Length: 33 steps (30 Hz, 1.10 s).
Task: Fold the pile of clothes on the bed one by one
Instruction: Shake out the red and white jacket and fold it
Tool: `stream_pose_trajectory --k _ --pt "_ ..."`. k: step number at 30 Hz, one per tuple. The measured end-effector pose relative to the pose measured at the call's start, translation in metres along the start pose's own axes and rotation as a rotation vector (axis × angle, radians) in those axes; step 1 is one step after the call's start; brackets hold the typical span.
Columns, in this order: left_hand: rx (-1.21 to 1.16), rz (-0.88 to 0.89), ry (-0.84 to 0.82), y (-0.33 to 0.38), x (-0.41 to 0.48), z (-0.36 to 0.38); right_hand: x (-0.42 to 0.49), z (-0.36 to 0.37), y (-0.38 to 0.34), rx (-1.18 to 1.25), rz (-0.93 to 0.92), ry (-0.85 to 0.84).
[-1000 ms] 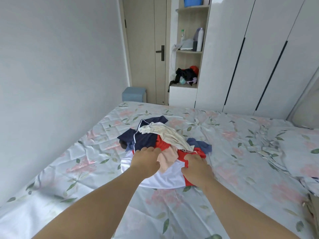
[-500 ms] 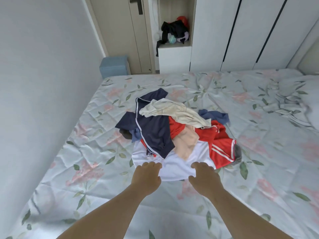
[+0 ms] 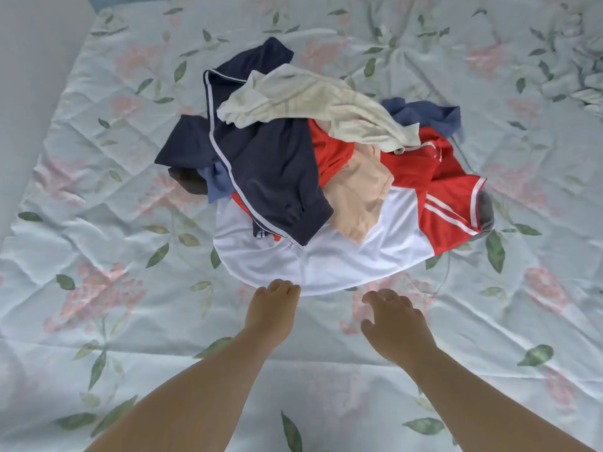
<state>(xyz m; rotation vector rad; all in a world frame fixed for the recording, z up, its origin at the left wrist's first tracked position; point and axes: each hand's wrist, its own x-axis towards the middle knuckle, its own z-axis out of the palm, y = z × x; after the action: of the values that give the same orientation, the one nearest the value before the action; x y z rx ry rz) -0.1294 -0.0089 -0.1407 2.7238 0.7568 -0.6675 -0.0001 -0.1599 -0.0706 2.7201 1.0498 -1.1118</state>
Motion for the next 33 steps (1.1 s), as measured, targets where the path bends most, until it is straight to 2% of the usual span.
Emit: stream_pose_trajectory --k 6,10,14,19,22,26,29,33 --pt "0.082 -0.145 0.026 -0.01 0.041 0.043 0.029 0.043 0.019 -0.012 0.039 -0.105" --pt "0.037 -0.133 0.197 -0.014 0.061 0.036 0.036 0.055 0.021 0.017 0.042 -0.136" --pt "-0.101 -0.093 0.008 -0.016 0.049 0.013 0.03 0.044 0.017 0.082 0.063 -0.124" --pt "-0.445 -0.136 -0.026 -0.005 0.013 -0.071 -0.008 0.005 0.004 0.311 0.038 -0.101" --pt "-0.56 -0.105 0.024 0.006 -0.011 -0.134 -0.038 -0.022 -0.001 0.404 0.0 -0.047" --pt "-0.714 -0.084 0.104 0.036 -0.055 -0.2 -0.067 -0.066 -0.007 0.522 -0.093 0.129" --pt "-0.79 -0.08 0.259 0.059 -0.098 -0.233 -0.086 -0.099 -0.009 0.636 -0.217 0.248" --pt "-1.206 -0.029 0.443 0.095 -0.151 -0.265 -0.117 -0.136 -0.006 0.666 -0.37 0.359"
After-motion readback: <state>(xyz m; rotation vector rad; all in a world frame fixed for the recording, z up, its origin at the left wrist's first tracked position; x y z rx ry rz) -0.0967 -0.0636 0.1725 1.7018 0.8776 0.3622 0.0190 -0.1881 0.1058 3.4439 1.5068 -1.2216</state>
